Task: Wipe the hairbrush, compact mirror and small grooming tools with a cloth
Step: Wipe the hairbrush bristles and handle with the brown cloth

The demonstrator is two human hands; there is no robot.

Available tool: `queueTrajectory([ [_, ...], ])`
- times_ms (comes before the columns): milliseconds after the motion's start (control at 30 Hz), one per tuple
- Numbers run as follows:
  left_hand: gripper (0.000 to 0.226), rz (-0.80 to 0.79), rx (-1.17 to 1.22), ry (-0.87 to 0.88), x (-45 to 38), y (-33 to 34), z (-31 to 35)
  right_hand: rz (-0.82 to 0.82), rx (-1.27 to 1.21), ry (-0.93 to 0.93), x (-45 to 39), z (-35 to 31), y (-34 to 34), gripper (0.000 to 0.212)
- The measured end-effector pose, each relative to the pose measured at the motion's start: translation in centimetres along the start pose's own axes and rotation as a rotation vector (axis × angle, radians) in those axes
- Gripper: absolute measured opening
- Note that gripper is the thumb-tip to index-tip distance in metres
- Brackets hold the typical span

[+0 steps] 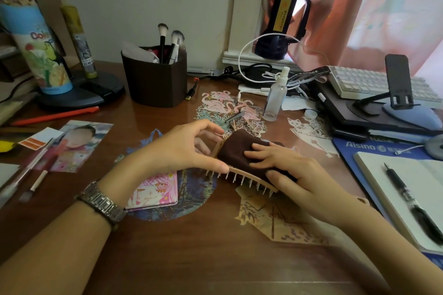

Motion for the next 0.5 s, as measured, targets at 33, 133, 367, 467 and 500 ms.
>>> queueTrajectory([
  [33, 0.081, 0.001, 0.000, 0.002, 0.0, 0.0, 0.0, -0.012, 0.009, 0.002, -0.2, -0.1, 0.1, 0.038],
  [133, 0.080, 0.001, 0.010, 0.013, 0.0, 0.0, 0.0, -0.046, 0.032, 0.001, -1.0, -0.5, 0.6, 0.039],
  [367, 0.074, -0.013, 0.052, 0.019, 0.1, 0.0, -0.1, -0.094, 0.055, -0.021, -3.0, -1.5, 2.1, 0.032],
  [467, 0.072, -0.015, 0.064, 0.018, 0.1, -0.1, -0.1, -0.100, 0.061, -0.021, -3.3, -1.6, 2.4, 0.034],
  [500, 0.072, -0.017, 0.064, 0.020, 0.1, 0.0, -0.1, -0.099, 0.060, -0.025, -3.3, -1.6, 2.3, 0.037],
])
Point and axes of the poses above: each hand's wrist, its own x-axis away from the middle knuckle, its own y-axis out of the palm, z = x × y, the point moved 4 cm from there along -x, towards the middle knuckle, and after that the axes turned 12 degrees about z, right-handed, at the moved point
